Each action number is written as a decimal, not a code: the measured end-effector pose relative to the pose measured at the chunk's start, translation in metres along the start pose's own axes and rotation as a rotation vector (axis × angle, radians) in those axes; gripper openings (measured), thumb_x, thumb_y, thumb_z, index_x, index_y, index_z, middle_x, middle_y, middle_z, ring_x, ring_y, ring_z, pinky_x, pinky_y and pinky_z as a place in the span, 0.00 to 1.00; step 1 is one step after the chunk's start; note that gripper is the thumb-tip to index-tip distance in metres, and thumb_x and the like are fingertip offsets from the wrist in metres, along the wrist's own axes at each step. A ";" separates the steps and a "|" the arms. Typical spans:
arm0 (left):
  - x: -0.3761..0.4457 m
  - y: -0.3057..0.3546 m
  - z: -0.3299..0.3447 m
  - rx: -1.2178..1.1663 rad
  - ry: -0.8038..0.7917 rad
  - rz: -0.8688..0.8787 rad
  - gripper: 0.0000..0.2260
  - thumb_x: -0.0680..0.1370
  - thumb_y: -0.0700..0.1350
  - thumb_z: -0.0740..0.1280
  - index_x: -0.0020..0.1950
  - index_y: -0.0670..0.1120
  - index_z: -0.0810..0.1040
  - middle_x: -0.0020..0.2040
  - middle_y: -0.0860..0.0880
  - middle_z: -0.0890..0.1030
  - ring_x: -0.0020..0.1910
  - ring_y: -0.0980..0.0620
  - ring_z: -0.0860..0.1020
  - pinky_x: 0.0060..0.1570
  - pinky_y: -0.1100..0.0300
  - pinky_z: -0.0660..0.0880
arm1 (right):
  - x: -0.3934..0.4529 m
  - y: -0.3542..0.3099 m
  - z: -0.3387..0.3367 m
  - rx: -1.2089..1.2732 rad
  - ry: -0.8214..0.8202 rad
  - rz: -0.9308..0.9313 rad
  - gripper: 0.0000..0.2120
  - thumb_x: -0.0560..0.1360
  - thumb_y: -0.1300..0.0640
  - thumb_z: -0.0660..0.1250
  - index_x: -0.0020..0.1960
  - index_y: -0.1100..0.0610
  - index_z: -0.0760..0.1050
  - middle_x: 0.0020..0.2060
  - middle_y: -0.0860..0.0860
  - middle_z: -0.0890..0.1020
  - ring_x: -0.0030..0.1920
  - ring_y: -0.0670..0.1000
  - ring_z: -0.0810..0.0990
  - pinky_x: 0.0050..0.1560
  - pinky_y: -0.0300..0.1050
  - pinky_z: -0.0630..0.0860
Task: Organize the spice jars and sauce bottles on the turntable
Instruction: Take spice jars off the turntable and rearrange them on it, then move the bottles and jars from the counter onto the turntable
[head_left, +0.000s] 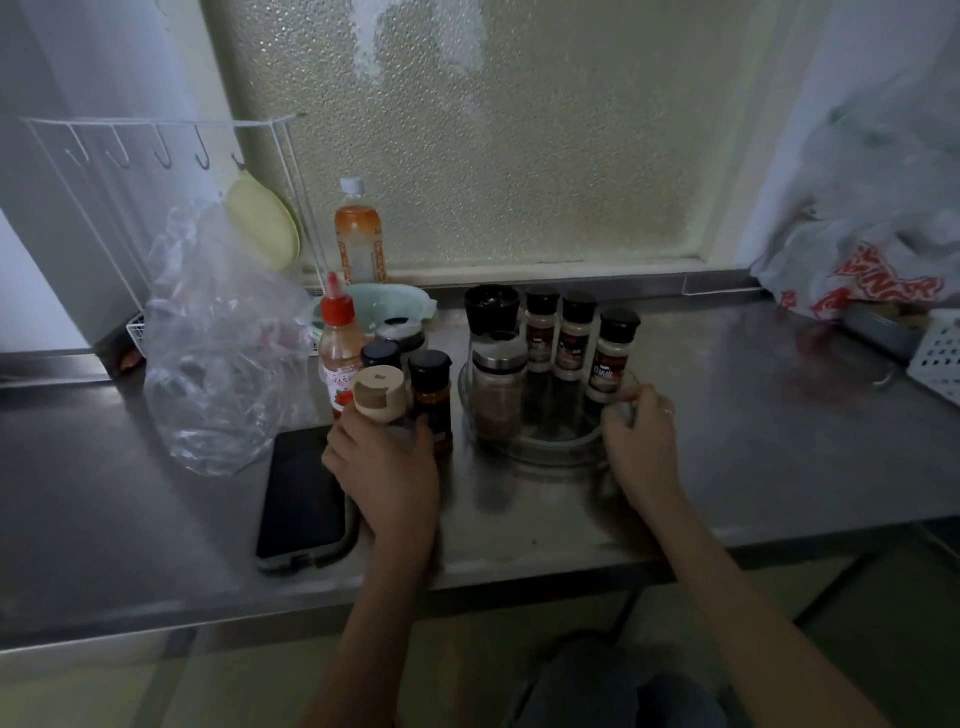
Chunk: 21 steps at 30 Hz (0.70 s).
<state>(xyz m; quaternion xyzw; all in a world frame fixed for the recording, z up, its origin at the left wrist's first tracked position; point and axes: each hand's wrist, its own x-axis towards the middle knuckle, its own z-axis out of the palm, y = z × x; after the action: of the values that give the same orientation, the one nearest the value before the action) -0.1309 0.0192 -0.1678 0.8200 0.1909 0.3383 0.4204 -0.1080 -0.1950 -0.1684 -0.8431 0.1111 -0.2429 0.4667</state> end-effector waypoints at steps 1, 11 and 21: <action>0.001 0.000 0.000 -0.035 -0.010 -0.012 0.26 0.71 0.45 0.73 0.62 0.35 0.67 0.58 0.33 0.72 0.58 0.33 0.69 0.61 0.42 0.64 | -0.002 0.000 -0.001 -0.029 0.036 -0.009 0.04 0.75 0.59 0.60 0.46 0.60 0.71 0.52 0.60 0.71 0.44 0.53 0.73 0.49 0.45 0.67; -0.025 0.054 -0.014 -0.403 -0.116 0.224 0.25 0.68 0.58 0.69 0.61 0.47 0.72 0.57 0.48 0.77 0.57 0.48 0.74 0.56 0.48 0.74 | -0.026 -0.006 -0.001 -0.380 0.059 -0.377 0.14 0.74 0.55 0.64 0.32 0.61 0.74 0.38 0.52 0.68 0.38 0.51 0.70 0.35 0.42 0.63; -0.006 0.089 0.077 -0.362 -0.531 0.175 0.20 0.67 0.45 0.75 0.55 0.43 0.73 0.56 0.45 0.80 0.55 0.47 0.77 0.51 0.56 0.74 | -0.037 -0.004 -0.004 -0.329 -0.030 -0.492 0.10 0.74 0.58 0.62 0.38 0.62 0.75 0.40 0.57 0.75 0.42 0.54 0.74 0.38 0.44 0.71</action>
<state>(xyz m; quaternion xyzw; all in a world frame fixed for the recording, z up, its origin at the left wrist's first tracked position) -0.0774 -0.0788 -0.1297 0.8047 -0.0597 0.1762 0.5638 -0.1422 -0.1806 -0.1744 -0.9125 -0.0655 -0.3151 0.2526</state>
